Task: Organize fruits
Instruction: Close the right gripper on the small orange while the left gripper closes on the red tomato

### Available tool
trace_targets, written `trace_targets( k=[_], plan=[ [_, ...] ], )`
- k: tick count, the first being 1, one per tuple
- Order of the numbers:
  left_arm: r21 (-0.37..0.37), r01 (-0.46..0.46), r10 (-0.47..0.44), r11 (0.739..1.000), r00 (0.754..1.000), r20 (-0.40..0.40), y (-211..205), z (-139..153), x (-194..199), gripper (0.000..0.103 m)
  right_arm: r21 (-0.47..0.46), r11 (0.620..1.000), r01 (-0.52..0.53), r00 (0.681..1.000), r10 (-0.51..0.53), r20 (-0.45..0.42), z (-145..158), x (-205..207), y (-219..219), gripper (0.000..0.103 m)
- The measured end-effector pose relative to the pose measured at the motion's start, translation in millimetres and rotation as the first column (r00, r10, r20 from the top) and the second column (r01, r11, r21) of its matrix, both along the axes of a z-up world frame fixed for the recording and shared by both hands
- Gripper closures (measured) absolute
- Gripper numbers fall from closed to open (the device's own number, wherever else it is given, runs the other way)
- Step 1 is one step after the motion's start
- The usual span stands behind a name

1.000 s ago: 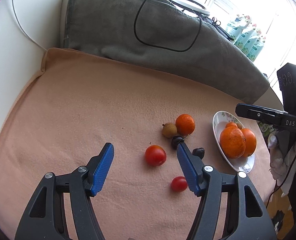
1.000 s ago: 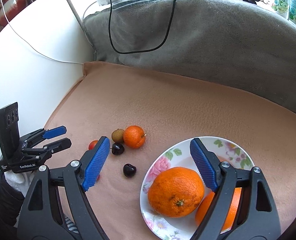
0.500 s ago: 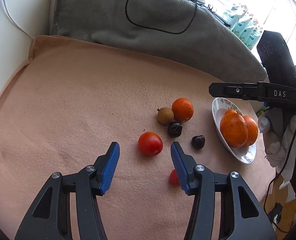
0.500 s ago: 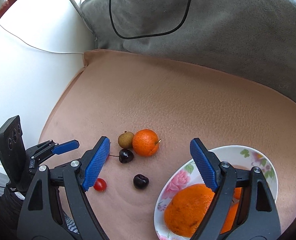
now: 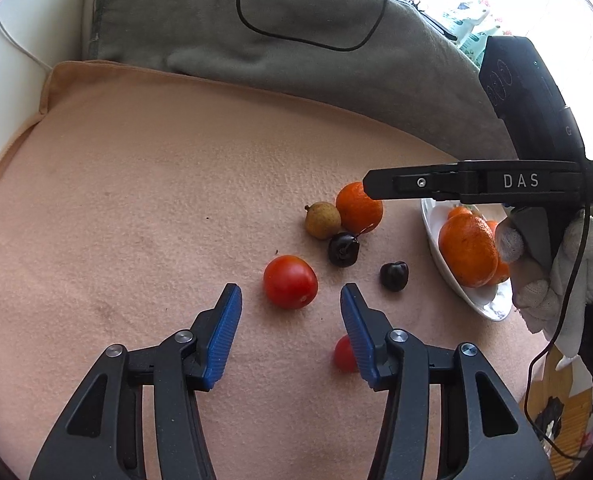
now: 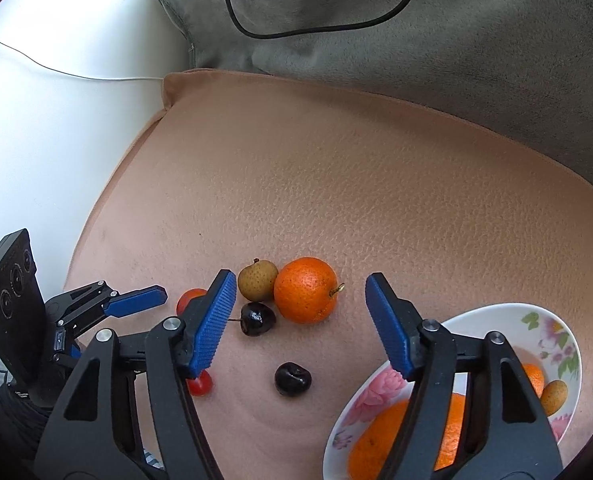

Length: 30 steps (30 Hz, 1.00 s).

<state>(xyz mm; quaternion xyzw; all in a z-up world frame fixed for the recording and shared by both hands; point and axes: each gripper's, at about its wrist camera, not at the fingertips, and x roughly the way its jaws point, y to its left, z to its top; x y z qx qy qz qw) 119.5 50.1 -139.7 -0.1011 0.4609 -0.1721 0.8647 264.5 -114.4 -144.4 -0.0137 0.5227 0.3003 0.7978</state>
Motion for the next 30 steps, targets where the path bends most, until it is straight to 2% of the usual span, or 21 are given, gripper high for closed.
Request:
trace_targets(
  k=[3,7,15,18,20,27,30],
  plan=[
    [0.013,0.009,-0.009,1.0,1.0,0.003,-4,0,2,0.053,-0.017,1.0,-0.003,1.0,0.003,-0.004,-5,0,4,0.034],
    [0.016,0.011,-0.011,1.0,1.0,0.0,-7,-1,4,0.053,-0.027,1.0,0.001,1.0,-0.002,-0.014,-9,4,8,0.04],
    [0.011,0.003,-0.003,1.0,1.0,-0.02,-5,-8,14,0.053,-0.052,0.999,0.004,1.0,-0.004,-0.015,-17,9,16,0.041],
    [0.007,-0.001,0.001,1.0,1.0,-0.027,-5,-9,19,0.059,-0.064,0.998,0.005,1.0,-0.006,-0.014,-19,9,18,0.041],
    [0.007,-0.002,0.002,1.0,1.0,-0.03,-5,-11,22,0.059,-0.073,0.997,0.007,1.0,-0.007,-0.013,-21,9,19,0.044],
    [0.012,0.001,-0.001,1.0,0.999,-0.034,-8,-15,28,0.059,-0.075,0.997,0.007,1.0,-0.008,-0.014,-23,10,20,0.046],
    [0.01,0.0,0.0,1.0,0.999,-0.034,-7,-16,28,0.059,-0.078,0.997,0.008,1.0,-0.009,-0.017,-23,11,20,0.051]
  ],
)
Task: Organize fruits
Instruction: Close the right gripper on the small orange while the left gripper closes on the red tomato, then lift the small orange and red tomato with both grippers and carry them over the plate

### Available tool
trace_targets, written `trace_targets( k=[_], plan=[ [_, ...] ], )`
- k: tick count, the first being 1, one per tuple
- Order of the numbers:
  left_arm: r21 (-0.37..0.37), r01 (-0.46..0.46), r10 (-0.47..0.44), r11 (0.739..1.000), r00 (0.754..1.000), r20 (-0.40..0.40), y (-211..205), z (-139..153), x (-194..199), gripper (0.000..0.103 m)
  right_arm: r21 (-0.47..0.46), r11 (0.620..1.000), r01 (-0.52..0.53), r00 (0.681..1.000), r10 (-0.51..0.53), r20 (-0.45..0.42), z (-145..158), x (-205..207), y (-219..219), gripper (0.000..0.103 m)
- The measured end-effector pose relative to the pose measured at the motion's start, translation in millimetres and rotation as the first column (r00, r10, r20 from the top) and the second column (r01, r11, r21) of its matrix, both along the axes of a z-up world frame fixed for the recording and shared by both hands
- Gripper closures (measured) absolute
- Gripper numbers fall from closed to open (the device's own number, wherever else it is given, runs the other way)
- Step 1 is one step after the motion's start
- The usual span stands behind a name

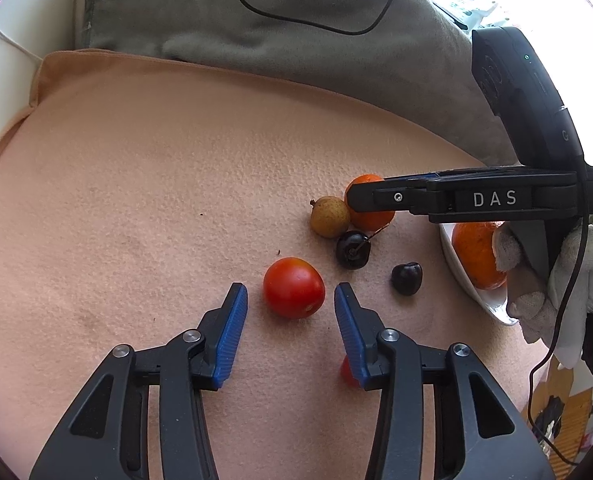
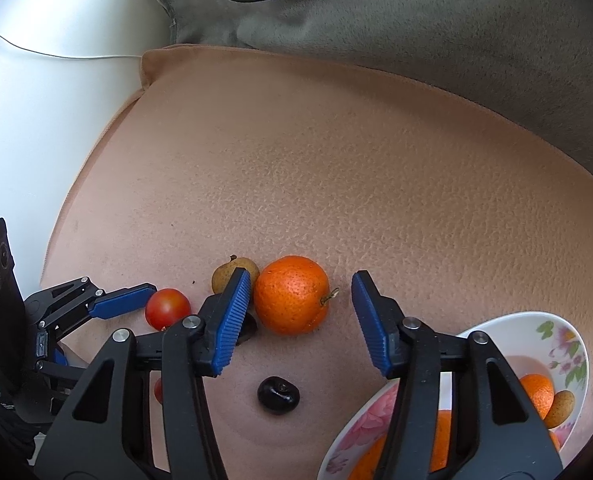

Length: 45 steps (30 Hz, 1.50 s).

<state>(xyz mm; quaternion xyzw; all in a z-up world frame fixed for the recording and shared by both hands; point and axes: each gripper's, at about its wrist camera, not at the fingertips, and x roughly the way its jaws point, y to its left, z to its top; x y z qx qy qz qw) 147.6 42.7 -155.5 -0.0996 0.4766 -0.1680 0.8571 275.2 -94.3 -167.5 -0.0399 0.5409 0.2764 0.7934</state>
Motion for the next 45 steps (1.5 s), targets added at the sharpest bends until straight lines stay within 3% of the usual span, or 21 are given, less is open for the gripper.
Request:
trace_targets(
  k=[5,12,26,45],
  plan=[
    [0.002,0.002,-0.002,1.0,1.0,0.001,-1,-1,-2,0.06,-0.001,1.0,-0.003,1.0,0.003,-0.005,0,0,1,0.054],
    [-0.003,0.002,-0.002,1.0,1.0,0.001,-2,-6,4,0.072,0.002,1.0,-0.01,1.0,0.01,-0.007,1,-1,2,0.06],
    [-0.015,-0.012,0.012,1.0,1.0,0.018,1,2,-4,0.072,0.013,1.0,-0.01,1.0,0.009,0.015,7,-4,-2,0.064],
    [-0.008,0.019,-0.018,1.0,0.995,0.096,-15,41,-15,0.072,0.09,0.996,0.003,0.996,-0.011,0.09,50,-27,-44,0.064]
  ],
)
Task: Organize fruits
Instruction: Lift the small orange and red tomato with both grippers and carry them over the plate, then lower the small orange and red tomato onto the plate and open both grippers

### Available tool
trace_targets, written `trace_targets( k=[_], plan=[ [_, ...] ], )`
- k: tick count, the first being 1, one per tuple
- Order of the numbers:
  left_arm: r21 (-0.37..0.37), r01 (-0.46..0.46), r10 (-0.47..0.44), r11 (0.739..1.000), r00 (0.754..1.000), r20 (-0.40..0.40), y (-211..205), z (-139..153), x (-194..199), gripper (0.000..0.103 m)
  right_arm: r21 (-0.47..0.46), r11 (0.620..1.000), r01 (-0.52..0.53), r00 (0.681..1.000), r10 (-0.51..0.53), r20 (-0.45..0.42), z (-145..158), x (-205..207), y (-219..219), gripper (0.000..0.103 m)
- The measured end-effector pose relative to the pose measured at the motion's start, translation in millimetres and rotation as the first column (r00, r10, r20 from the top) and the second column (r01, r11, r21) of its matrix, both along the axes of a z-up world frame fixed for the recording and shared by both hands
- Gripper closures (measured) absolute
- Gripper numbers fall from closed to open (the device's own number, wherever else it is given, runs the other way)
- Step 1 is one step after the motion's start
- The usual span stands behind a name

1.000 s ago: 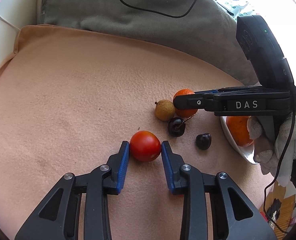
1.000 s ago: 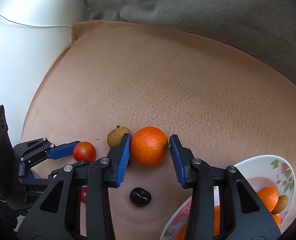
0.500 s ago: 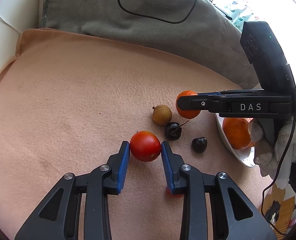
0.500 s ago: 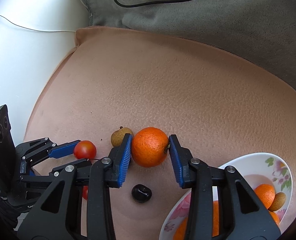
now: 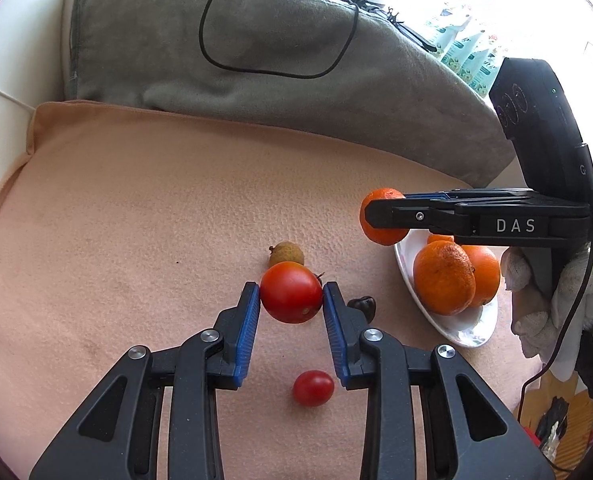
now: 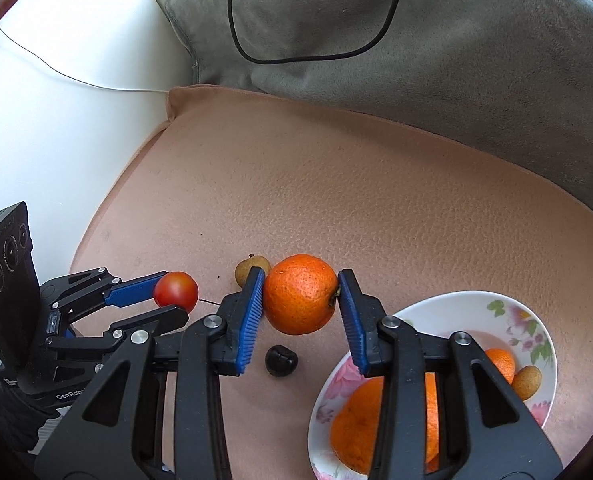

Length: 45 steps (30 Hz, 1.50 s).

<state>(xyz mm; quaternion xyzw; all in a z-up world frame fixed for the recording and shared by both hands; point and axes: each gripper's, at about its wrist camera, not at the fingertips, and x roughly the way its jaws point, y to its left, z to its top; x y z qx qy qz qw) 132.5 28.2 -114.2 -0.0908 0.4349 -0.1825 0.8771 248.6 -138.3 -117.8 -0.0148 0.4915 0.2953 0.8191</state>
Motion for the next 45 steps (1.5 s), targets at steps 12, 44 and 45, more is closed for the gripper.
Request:
trace_targets(
  k=[12,44,45],
  plan=[
    [-0.009,0.072,-0.072,0.997,0.996,0.049,-44,24,8,0.072,0.042,0.997,0.061,0.996,-0.064,0.059,24,-17,-55,0.064],
    [0.066,0.203,-0.206,0.977,0.977,0.046,-155,20,49,0.072,0.011,0.978,0.208,0.976,-0.208,0.062,4,-11,-150,0.064],
    [0.067,0.202,-0.205,0.977,0.978,0.045,-156,19,49,0.072,0.011,0.978,0.209,0.976,-0.21,0.059,3,-9,-151,0.064]
  ],
)
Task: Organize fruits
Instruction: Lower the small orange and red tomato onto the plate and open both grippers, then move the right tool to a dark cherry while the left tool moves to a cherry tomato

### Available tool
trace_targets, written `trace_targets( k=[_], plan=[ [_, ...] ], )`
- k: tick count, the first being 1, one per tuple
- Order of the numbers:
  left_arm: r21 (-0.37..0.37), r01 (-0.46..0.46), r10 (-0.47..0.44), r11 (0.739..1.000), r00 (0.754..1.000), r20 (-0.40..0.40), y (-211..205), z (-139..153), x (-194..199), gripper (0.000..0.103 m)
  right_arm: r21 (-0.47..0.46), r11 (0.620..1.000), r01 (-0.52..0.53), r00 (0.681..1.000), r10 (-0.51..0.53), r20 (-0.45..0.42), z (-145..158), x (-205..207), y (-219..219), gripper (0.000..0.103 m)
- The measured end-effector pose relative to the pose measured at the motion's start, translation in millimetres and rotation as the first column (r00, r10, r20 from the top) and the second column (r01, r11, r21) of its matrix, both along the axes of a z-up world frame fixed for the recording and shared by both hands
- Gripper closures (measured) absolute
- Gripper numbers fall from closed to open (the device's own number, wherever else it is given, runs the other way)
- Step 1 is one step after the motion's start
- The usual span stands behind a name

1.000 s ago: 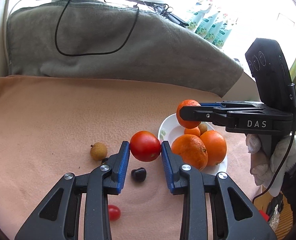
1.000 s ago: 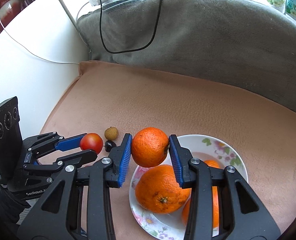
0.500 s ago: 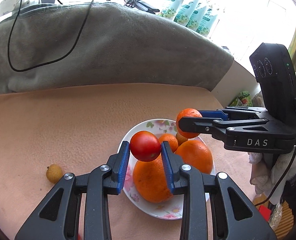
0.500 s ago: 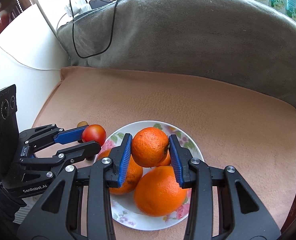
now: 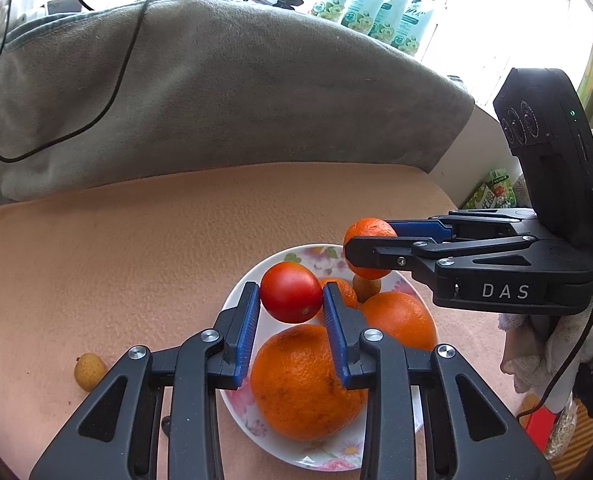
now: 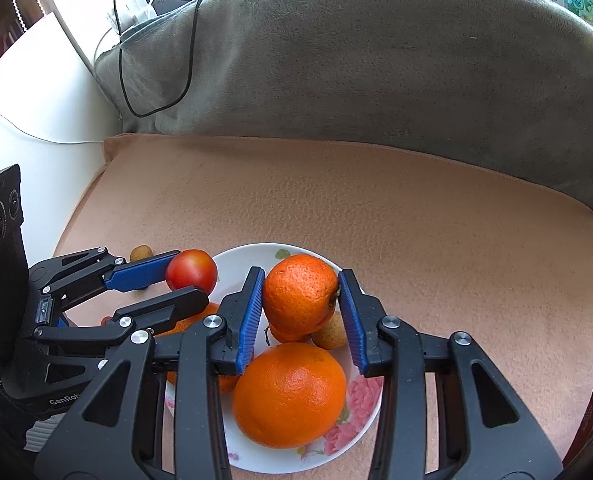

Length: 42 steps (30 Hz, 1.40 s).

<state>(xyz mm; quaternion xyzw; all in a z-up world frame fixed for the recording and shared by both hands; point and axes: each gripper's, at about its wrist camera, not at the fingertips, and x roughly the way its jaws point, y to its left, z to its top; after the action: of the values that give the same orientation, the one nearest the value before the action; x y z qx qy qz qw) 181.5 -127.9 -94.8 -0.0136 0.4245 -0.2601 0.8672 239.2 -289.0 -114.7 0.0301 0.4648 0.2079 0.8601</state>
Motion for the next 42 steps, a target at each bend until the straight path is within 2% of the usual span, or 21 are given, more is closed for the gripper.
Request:
trace_targets(
  k=[12,15,17,19,25,27,30,37,40,42],
  plan=[
    [0.015,0.017,-0.017,1.0,1.0,-0.003,-8,-4,3,0.072,-0.019,1.0,-0.014,1.0,0.014,-0.012,-7,6,9,0.063],
    [0.014,0.015,-0.015,1.0,1.0,0.0,-11,-3,4,0.059,-0.03,0.999,-0.013,1.0,0.013,-0.011,-7,6,9,0.063],
    [0.012,0.017,-0.017,1.0,1.0,0.004,-11,-2,3,0.057,-0.028,1.0,-0.009,1.0,0.009,-0.007,-6,5,9,0.057],
    [0.017,0.017,-0.017,1.0,1.0,0.009,-10,0,2,0.057,-0.022,1.0,-0.004,1.0,0.004,0.004,-4,5,8,0.045],
    [0.015,0.01,-0.01,1.0,1.0,0.009,-3,2,-4,0.057,0.001,1.0,0.019,1.0,-0.019,0.019,5,3,2,0.043],
    [0.015,0.007,-0.008,1.0,1.0,0.012,-1,4,-7,0.057,0.008,1.0,0.022,0.999,-0.022,0.024,7,1,1,0.038],
    [0.018,0.006,-0.006,1.0,1.0,0.023,2,7,-12,0.048,0.006,1.0,0.029,0.999,-0.029,0.041,11,-3,0,0.035],
    [0.022,0.005,-0.006,1.0,0.999,0.046,7,15,-25,0.048,0.005,0.999,0.037,0.997,-0.037,0.071,22,-16,-1,0.034],
    [0.024,0.004,-0.005,1.0,0.998,0.058,10,19,-33,0.048,0.01,0.999,0.038,0.995,-0.039,0.089,27,-23,0,0.026],
    [0.024,0.002,-0.004,1.0,0.998,0.063,14,20,-35,0.048,0.014,0.999,0.04,0.994,-0.041,0.103,31,-30,1,0.026]
  ],
)
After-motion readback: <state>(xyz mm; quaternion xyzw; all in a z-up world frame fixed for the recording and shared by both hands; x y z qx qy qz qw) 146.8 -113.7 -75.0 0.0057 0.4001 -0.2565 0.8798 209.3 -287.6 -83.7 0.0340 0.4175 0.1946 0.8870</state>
